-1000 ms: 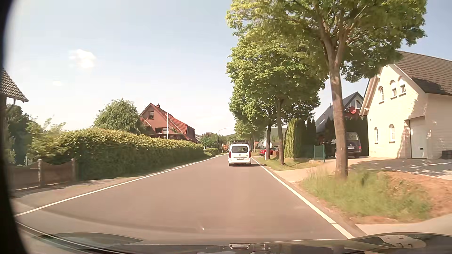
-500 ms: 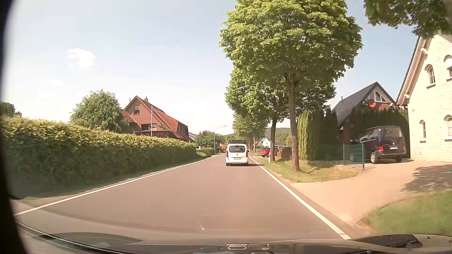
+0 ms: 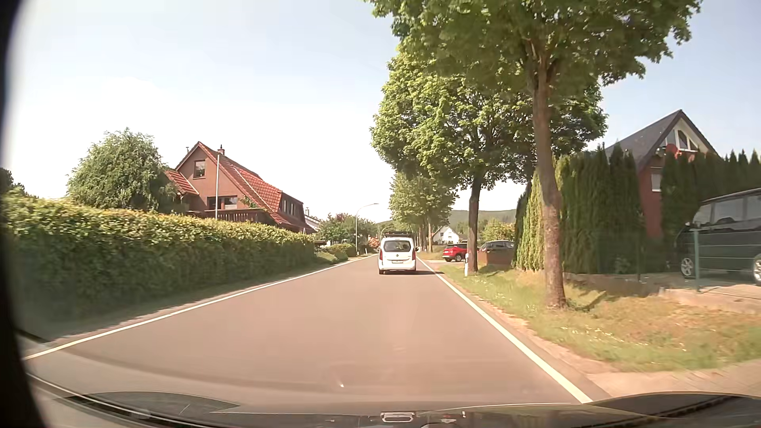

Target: Follow the waypoints while adhering to traffic rules and regulations

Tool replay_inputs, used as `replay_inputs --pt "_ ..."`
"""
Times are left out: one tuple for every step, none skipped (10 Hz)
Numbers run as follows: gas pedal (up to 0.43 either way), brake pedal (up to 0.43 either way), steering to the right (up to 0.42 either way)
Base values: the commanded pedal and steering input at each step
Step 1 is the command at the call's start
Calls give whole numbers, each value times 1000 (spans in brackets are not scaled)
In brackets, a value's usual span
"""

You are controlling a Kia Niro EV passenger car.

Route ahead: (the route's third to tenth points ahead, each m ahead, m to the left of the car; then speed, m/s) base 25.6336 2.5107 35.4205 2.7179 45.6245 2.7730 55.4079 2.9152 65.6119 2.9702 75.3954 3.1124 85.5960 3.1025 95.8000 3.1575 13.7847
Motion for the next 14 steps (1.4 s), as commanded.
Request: replay_inputs --pt "197 0 0" --pt "197 0 -1" --pt "197 0 -1" --pt "197 0 -1" --pt "197 0 -2" --pt "197 0 -2" --pt "197 0 -3" --pt "197 0 -3" --pt "209 0 -3" --pt "209 0 -3" --pt "209 0 -3" --pt "209 0 -3" --pt "209 0 -3" --pt "209 0 -2"
